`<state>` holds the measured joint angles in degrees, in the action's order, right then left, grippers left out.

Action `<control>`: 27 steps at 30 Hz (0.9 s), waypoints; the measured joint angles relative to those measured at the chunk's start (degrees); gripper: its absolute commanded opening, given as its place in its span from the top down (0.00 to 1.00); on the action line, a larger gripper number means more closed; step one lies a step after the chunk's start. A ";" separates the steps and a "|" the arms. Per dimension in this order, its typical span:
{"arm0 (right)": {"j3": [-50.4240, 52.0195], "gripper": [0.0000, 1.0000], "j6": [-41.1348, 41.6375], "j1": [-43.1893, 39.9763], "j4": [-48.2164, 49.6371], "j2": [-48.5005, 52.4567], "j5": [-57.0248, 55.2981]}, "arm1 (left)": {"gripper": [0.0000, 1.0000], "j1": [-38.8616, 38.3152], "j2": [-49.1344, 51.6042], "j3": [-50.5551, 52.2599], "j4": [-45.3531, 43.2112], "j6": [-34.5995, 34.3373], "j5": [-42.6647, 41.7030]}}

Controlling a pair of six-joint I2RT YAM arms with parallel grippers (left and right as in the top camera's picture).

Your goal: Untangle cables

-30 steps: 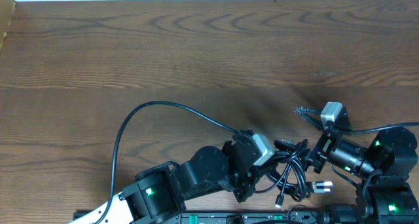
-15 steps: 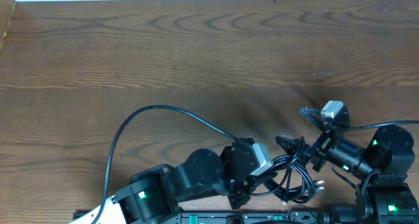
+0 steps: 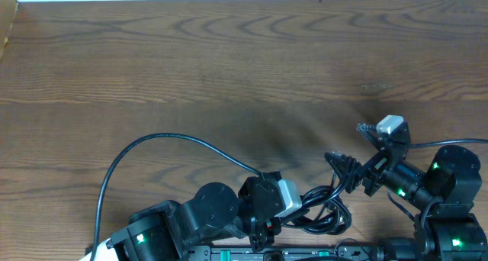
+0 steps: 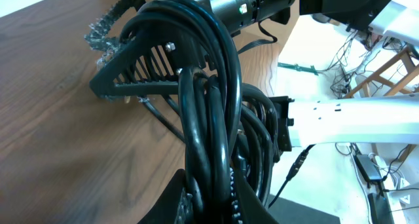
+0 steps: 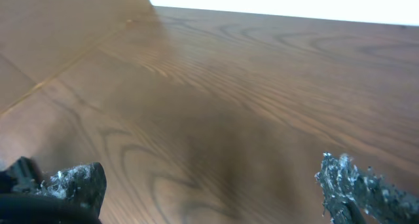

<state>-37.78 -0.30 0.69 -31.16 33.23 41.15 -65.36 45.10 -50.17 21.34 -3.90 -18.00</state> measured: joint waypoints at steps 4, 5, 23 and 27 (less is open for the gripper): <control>0.00 0.01 0.02 -0.02 -1.66 0.02 -5.25 | 0.92 -0.11 -0.17 0.00 2.05 0.92 -0.90; 0.00 0.01 0.02 -0.02 -2.10 0.02 -6.67 | 0.92 -0.20 -0.22 0.00 2.75 1.07 -1.25; 0.00 0.01 -0.42 -0.02 -7.28 0.13 -17.16 | 0.92 -0.87 -0.66 0.00 7.17 2.47 12.20; 0.00 0.01 -3.58 -0.02 -8.63 0.13 -13.64 | 0.92 -0.87 -0.63 0.00 7.17 2.47 20.37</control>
<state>-37.78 -3.88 0.67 -39.79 33.36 27.51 -66.24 44.47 -50.17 28.51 -1.43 2.37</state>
